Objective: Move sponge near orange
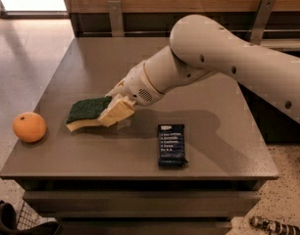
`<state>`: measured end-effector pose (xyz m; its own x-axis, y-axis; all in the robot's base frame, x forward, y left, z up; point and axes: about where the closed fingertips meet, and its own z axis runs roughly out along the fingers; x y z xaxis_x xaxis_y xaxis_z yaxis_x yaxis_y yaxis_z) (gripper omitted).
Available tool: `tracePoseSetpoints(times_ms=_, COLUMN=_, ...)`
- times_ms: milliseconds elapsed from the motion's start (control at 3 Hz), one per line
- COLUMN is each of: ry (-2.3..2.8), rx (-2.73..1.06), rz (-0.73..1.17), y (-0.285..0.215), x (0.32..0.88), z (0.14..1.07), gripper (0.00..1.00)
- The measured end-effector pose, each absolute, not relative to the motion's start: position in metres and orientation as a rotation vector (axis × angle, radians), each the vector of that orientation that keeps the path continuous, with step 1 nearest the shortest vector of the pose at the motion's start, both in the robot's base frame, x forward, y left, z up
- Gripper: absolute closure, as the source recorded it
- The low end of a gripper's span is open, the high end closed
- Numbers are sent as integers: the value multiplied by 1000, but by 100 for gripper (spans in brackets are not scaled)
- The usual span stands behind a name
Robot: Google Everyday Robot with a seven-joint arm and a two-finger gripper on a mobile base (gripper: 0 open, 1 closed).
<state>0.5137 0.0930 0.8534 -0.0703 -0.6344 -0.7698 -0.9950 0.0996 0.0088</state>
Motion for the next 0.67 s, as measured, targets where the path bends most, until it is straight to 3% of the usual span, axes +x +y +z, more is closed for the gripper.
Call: tracePoseSetpoints(times_ms=667, ry=1769, rx=-1607, rz=763, y=97, x=511, z=853, gripper=0)
